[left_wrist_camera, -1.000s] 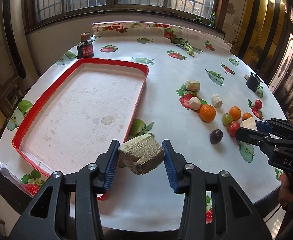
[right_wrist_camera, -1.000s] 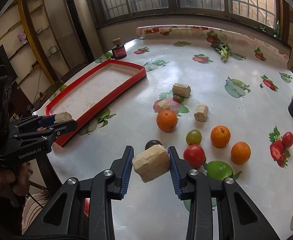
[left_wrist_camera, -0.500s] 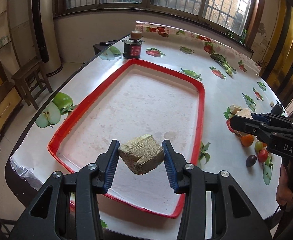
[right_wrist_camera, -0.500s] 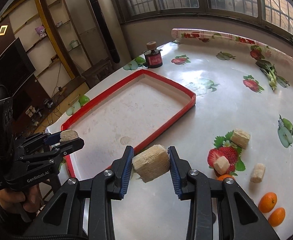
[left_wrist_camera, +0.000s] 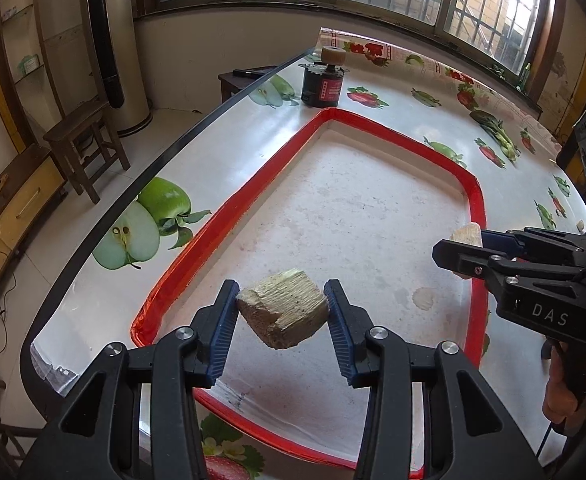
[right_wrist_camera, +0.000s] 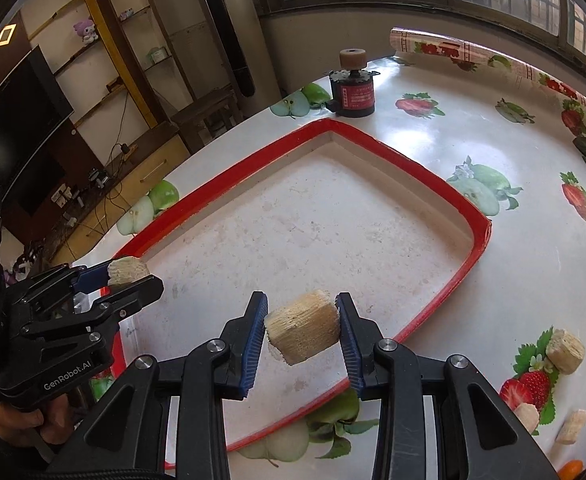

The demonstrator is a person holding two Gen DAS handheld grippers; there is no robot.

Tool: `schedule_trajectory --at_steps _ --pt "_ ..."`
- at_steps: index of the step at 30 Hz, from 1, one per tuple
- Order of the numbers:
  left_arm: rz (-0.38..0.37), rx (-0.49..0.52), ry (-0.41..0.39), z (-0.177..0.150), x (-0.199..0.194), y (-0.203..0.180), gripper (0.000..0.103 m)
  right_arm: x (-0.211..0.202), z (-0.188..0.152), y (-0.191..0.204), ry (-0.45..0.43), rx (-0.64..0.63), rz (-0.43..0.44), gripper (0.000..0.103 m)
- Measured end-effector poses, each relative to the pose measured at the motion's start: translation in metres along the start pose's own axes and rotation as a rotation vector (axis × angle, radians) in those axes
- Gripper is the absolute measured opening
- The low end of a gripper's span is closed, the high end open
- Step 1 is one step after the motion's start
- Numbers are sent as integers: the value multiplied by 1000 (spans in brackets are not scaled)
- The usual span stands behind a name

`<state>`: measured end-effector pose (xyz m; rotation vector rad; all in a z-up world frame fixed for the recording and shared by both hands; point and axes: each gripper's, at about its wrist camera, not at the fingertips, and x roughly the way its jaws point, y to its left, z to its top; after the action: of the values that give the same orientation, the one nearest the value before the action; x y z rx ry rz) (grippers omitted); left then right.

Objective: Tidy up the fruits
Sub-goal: 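Carry the beige cube into the red tray and open the left gripper, then withdraw the left tool from the tray toward the dark plum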

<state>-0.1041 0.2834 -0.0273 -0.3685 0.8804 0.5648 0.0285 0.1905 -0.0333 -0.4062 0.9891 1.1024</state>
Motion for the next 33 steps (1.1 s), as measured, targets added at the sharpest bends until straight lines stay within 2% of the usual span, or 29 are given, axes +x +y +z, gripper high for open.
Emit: schedule_trajectory --at_steps 8,11,13,16,17,26,33 --pt "-5 -4 65 -8 23 1 42 28 1 0 43 -26 -27 37" --pt "13 7 58 -10 21 -1 42 35 -2 0 61 -31 -48 37" --pt "23 7 59 -10 19 -1 45 35 -3 0 61 -30 -41 47" --pt "30 5 40 -10 11 -1 57 27 -5 3 41 -40 -62 65" --pt "32 3 31 -10 8 -1 59 23 -5 4 31 -43 -68 66" --pt "31 14 5 -12 -12 -8 61 -12 -10 -1 -17 -23 -52 66" --pt "27 14 -1 -15 -24 -16 61 -50 -28 -11 -62 7 -57 68"
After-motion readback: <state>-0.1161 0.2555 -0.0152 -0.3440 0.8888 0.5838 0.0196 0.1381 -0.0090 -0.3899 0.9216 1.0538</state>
